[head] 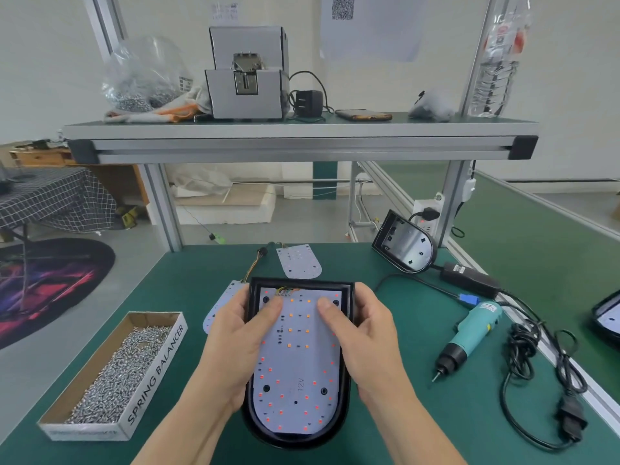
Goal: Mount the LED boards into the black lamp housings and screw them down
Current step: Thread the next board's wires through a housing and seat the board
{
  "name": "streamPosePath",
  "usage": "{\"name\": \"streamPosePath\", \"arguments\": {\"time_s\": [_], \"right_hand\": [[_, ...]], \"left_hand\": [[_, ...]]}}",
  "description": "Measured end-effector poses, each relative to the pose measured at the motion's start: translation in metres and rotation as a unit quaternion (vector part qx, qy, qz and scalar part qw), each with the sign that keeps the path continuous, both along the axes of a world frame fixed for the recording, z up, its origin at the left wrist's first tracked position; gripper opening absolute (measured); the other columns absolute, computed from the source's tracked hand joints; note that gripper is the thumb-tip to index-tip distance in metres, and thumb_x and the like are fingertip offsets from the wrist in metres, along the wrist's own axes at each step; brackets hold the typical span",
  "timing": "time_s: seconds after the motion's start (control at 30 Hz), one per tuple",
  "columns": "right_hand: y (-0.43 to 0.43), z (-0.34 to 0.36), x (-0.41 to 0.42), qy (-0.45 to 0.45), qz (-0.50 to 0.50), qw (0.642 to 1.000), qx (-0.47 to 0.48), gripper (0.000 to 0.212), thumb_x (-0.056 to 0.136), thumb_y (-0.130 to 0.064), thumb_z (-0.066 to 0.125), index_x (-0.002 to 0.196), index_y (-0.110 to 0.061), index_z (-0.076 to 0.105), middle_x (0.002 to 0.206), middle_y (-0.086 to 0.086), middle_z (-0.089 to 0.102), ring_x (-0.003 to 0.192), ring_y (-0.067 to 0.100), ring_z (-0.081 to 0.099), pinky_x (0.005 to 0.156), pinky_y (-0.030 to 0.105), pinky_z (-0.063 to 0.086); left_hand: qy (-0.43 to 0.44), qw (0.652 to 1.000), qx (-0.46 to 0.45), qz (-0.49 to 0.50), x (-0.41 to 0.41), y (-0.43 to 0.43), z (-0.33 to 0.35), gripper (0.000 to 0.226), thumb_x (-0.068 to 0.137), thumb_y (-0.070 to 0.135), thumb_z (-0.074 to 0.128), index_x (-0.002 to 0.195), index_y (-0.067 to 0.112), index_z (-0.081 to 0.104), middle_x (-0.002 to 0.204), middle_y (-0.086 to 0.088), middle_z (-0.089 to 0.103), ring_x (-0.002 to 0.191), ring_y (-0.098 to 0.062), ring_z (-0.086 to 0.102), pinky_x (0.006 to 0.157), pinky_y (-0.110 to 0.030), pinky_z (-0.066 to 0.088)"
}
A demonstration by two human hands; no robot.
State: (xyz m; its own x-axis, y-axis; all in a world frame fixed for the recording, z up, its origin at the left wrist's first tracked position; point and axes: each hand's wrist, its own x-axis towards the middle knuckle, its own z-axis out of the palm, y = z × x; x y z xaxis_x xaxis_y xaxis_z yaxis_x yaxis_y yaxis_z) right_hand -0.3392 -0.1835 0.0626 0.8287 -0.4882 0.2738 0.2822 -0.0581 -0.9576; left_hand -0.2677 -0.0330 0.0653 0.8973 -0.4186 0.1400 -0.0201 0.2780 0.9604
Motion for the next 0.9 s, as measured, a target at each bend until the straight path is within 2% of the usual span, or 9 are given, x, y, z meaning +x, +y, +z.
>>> {"name": "streamPosePath", "arguments": {"time_s": [0.13,0.2,0.33,0.37,0.43,0.5,0.67,0.77,0.9], "right_hand": [[-0.029,0.008,0.000,0.035,0.107,0.993,-0.043,0.035,0.094,-0.050,0.050,0.099,-0.022,0.070,0.100,-0.007,0.070,0.090,0.012,0.059,0.076,0.030,0.050],[-0.050,0.004,0.004,0.004,0.113,0.993,0.027,0.031,0.095,-0.027,0.045,0.111,-0.023,0.071,0.117,-0.004,0.068,0.104,0.014,0.058,0.075,0.031,0.048],[-0.049,-0.007,0.015,0.104,0.221,0.952,-0.184,0.070,0.089,0.014,0.048,0.138,-0.036,0.055,0.146,-0.013,0.052,0.132,0.015,0.052,0.106,0.032,0.044],[-0.046,-0.010,0.018,0.115,0.247,0.936,-0.224,0.060,0.093,0.010,0.051,0.133,-0.033,0.059,0.142,-0.015,0.056,0.130,0.008,0.053,0.108,0.029,0.043],[-0.040,-0.007,0.017,0.134,0.278,0.924,-0.225,0.027,0.097,-0.004,0.054,0.105,-0.025,0.069,0.103,-0.022,0.068,0.095,-0.001,0.062,0.086,0.024,0.049],[-0.038,0.000,0.012,0.137,0.293,0.929,-0.180,0.023,0.101,-0.006,0.051,0.085,-0.016,0.064,0.077,-0.016,0.064,0.069,0.001,0.057,0.070,0.023,0.046],[-0.046,0.018,-0.003,0.160,0.296,0.906,-0.257,0.017,0.096,-0.020,0.051,0.090,-0.009,0.063,0.081,-0.004,0.064,0.069,0.008,0.048,0.069,0.024,0.042],[-0.037,0.024,-0.006,0.164,0.282,0.887,-0.326,0.016,0.102,-0.025,0.053,0.090,-0.019,0.061,0.073,-0.007,0.052,0.060,0.009,0.037,0.054,0.022,0.034],[-0.020,0.029,0.001,0.134,0.207,0.922,-0.300,0.026,0.100,-0.031,0.056,0.077,-0.019,0.057,0.061,-0.010,0.043,0.052,0.009,0.031,0.050,0.023,0.029]], "left_hand": [[-0.004,1.000,0.005,-0.023,0.012,0.007,0.004,0.027,0.077,0.031,0.072,0.103,0.024,0.073,0.111,-0.008,0.074,0.098,-0.024,0.072,0.082,-0.037,0.059],[-0.012,0.999,0.007,-0.051,0.020,0.014,0.008,0.027,0.076,0.030,0.074,0.101,0.021,0.072,0.108,-0.007,0.071,0.100,-0.024,0.066,0.094,-0.041,0.051],[-0.043,0.983,0.007,-0.179,0.033,0.018,0.009,0.023,0.082,0.018,0.074,0.103,0.014,0.067,0.102,-0.007,0.063,0.099,-0.022,0.056,0.088,-0.033,0.044],[-0.045,0.977,0.007,-0.208,0.035,0.018,0.009,0.022,0.081,0.017,0.071,0.103,0.014,0.067,0.101,-0.007,0.063,0.099,-0.022,0.057,0.087,-0.032,0.045],[-0.034,0.969,-0.008,-0.244,0.040,0.021,0.009,0.023,0.081,0.012,0.071,0.103,0.011,0.066,0.102,-0.014,0.061,0.101,-0.026,0.056,0.087,-0.035,0.045],[-0.014,0.969,-0.038,-0.245,0.047,0.029,0.005,0.029,0.075,0.014,0.079,0.099,0.006,0.066,0.104,-0.019,0.059,0.100,-0.030,0.056,0.086,-0.039,0.046],[0.081,0.979,-0.077,-0.172,0.067,0.052,-0.029,0.040,0.056,0.016,0.091,0.084,0.005,0.064,0.100,-0.021,0.056,0.098,-0.032,0.059,0.092,-0.045,0.047],[0.147,0.976,-0.074,-0.145,0.067,0.062,-0.040,0.014,0.071,-0.004,0.069,0.084,0.001,0.067,0.109,-0.028,0.060,0.103,-0.037,0.065,0.095,-0.049,0.054],[0.000,0.995,0.094,0.019,0.064,0.068,-0.008,0.063,0.077,-0.026,0.032,0.112,0.007,0.072,0.118,-0.014,0.071,0.125,-0.030,0.059,0.108,-0.041,0.042]]}}
